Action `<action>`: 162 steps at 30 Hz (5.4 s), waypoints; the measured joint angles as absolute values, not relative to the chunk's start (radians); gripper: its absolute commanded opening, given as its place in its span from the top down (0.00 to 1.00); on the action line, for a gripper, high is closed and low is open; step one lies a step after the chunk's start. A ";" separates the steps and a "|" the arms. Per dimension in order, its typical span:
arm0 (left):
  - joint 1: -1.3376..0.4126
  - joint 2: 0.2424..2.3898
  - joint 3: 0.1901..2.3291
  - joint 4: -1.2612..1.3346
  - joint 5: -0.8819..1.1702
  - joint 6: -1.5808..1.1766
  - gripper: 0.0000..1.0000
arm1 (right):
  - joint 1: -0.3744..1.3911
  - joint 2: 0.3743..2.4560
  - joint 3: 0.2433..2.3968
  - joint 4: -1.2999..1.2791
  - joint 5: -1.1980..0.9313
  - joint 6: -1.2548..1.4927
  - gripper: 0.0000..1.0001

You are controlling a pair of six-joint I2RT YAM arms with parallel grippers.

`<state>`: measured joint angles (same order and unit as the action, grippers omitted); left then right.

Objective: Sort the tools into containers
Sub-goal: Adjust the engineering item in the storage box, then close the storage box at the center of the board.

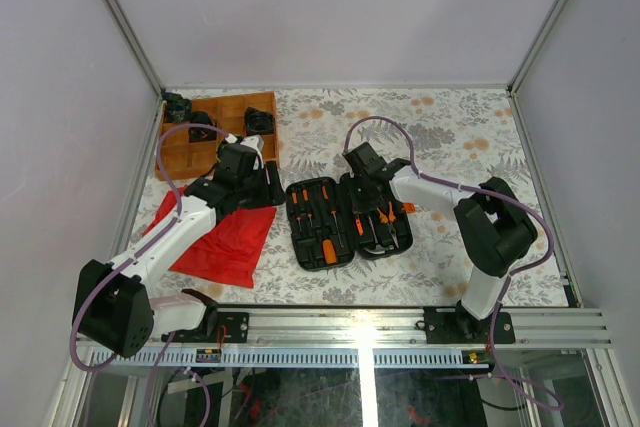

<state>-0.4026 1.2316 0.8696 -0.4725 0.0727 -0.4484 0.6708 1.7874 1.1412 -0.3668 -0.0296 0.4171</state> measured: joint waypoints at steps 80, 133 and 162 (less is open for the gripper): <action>-0.398 1.356 0.447 0.149 0.360 -0.748 0.46 | 0.195 1.625 0.863 -0.284 -0.159 0.290 0.61; -0.442 1.240 0.670 0.025 0.282 -0.768 0.44 | 0.322 1.517 0.754 -0.307 -0.165 0.359 0.63; -0.655 1.406 0.790 0.296 0.401 -0.907 0.45 | 0.365 1.522 0.679 -0.094 -0.337 0.453 0.63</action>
